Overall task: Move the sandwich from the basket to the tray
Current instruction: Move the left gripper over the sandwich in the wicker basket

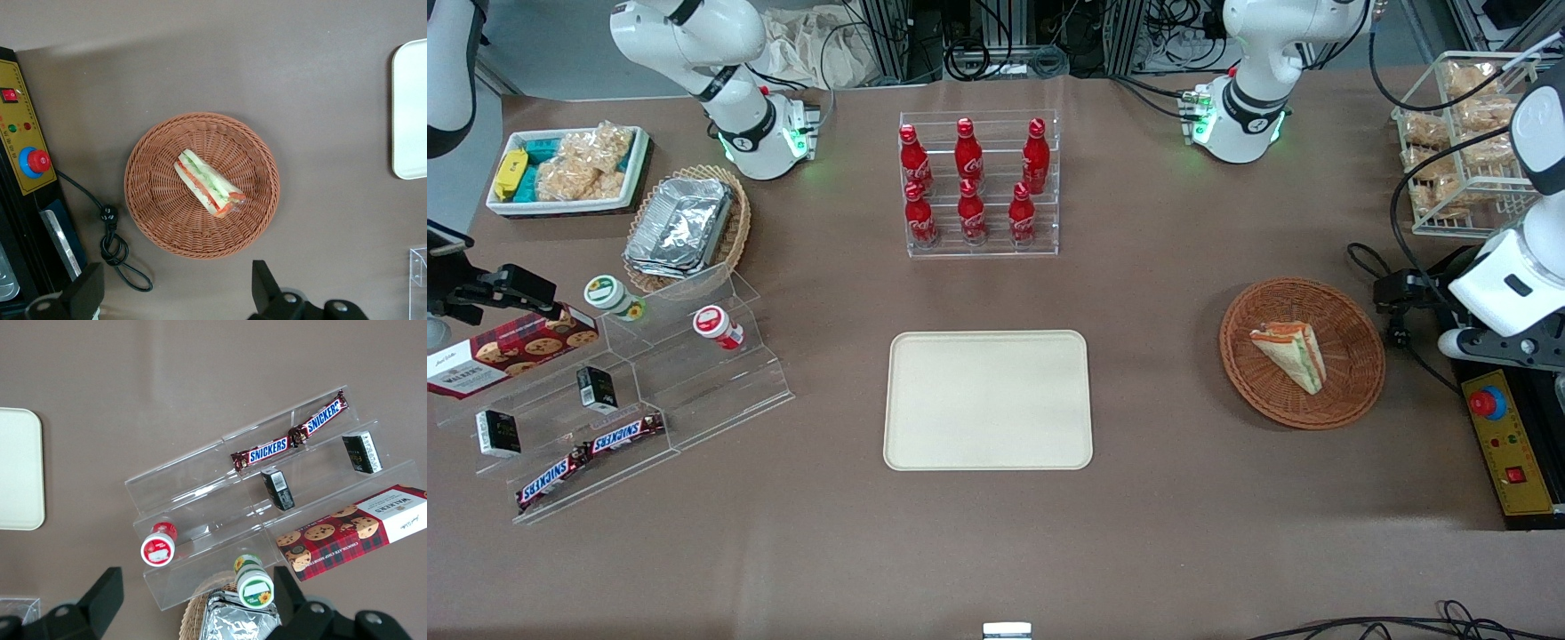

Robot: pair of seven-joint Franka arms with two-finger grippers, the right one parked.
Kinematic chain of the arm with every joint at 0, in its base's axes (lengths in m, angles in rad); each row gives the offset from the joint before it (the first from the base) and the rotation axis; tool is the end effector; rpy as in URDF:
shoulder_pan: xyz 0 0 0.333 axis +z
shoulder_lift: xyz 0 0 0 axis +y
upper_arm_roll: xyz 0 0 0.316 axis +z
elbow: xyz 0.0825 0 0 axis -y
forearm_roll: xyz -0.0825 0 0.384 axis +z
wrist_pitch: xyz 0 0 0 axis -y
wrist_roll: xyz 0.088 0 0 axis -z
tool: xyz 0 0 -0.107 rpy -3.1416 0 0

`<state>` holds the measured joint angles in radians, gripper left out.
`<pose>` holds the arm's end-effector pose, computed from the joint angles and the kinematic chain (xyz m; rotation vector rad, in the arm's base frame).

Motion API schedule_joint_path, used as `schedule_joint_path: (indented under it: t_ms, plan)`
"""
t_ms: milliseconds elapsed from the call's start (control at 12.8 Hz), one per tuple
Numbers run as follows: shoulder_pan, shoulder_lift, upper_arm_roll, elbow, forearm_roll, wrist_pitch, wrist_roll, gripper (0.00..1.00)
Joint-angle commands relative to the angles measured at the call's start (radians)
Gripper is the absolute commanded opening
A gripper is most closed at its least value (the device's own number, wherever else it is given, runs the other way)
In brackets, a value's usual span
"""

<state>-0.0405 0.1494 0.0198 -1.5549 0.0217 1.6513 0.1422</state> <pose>0.6023 -0.0111 0.5524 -3.1085 0.2576 0.0848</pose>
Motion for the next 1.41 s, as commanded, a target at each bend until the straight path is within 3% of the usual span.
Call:
schedule_joint_path:
  t_ms: [0, 549, 706, 863, 1333]
  plan:
    - [0.005, 0.015, 0.0, 0.027, -0.012, -0.027, 0.002, 0.99]
    - [0.008, 0.021, 0.006, -0.01, -0.006, -0.016, -0.059, 0.99]
    - [0.01, 0.015, 0.024, -0.049, -0.014, -0.007, -0.238, 0.99]
    - [0.008, 0.007, 0.071, -0.135, -0.077, 0.079, -0.41, 0.99]
    - [0.002, -0.028, 0.089, -0.422, -0.072, 0.422, -0.832, 0.99]
